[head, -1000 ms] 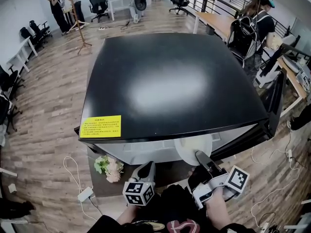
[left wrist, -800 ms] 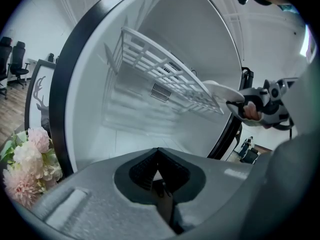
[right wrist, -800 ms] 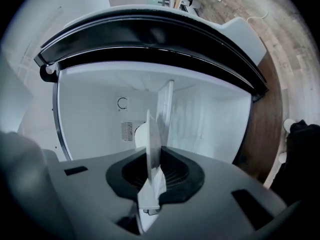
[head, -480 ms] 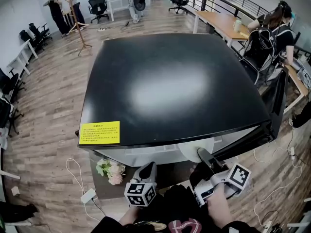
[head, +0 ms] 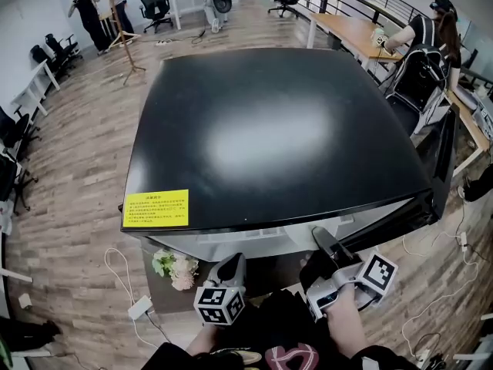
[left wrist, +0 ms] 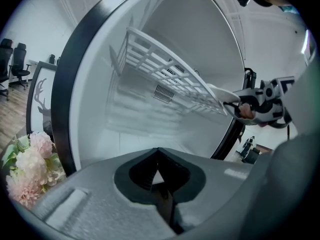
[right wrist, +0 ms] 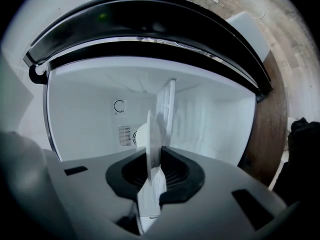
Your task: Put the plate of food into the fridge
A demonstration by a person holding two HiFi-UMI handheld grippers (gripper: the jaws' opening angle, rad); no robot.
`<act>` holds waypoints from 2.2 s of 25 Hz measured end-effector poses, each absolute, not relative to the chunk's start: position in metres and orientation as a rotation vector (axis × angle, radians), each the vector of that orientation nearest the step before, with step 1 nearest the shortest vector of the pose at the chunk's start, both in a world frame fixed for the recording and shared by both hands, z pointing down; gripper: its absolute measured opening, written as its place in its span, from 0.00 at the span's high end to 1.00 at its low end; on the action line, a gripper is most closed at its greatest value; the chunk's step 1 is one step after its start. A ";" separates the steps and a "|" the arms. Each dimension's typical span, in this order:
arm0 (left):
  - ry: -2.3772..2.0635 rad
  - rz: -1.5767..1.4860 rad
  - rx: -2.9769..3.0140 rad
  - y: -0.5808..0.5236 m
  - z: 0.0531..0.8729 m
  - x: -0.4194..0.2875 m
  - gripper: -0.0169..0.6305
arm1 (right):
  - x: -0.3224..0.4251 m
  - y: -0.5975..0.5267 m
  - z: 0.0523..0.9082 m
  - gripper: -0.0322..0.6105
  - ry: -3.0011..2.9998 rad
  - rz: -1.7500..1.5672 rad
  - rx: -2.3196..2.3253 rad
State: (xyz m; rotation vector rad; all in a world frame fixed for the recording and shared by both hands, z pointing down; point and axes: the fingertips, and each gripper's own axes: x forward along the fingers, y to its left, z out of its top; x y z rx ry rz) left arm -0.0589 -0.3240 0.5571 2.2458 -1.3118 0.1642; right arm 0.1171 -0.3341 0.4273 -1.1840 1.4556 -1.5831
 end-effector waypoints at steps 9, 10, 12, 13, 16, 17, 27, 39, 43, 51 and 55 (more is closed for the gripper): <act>-1.319 0.156 2.231 -0.320 0.556 -0.062 0.96 | 0.116 -0.335 0.428 0.87 1.452 -1.583 -1.191; -1.318 0.158 2.228 -0.319 0.557 -0.062 0.96 | 0.116 -0.335 0.429 0.87 1.446 -1.586 -1.186; -1.314 0.161 2.225 -0.319 0.559 -0.060 0.96 | 0.116 -0.335 0.429 0.87 1.440 -1.585 -1.186; -1.311 0.163 2.225 -0.320 0.559 -0.059 0.96 | 0.115 -0.336 0.429 0.87 1.439 -1.582 -1.188; -1.300 0.165 2.233 -0.320 0.558 -0.054 0.96 | 0.116 -0.337 0.428 0.87 1.445 -1.571 -1.191; -1.299 0.161 2.236 -0.320 0.557 -0.052 0.96 | 0.117 -0.337 0.427 0.87 1.452 -1.565 -1.192; -1.267 0.145 2.261 -0.320 0.552 -0.037 0.96 | 0.118 -0.333 0.434 0.87 1.435 -1.569 -1.155; -1.280 0.159 2.240 -0.321 0.559 -0.044 0.96 | 0.116 -0.337 0.421 0.72 1.499 -1.504 -1.066; -1.280 0.157 2.236 -0.319 0.560 -0.042 0.96 | 0.117 -0.336 0.415 0.65 1.524 -1.470 -1.048; -1.287 0.154 2.236 -0.319 0.560 -0.044 0.96 | 0.114 -0.332 0.419 0.53 1.527 -1.491 -1.024; -1.283 0.157 2.242 -0.317 0.559 -0.044 0.96 | 0.116 -0.329 0.418 0.47 1.533 -1.459 -1.033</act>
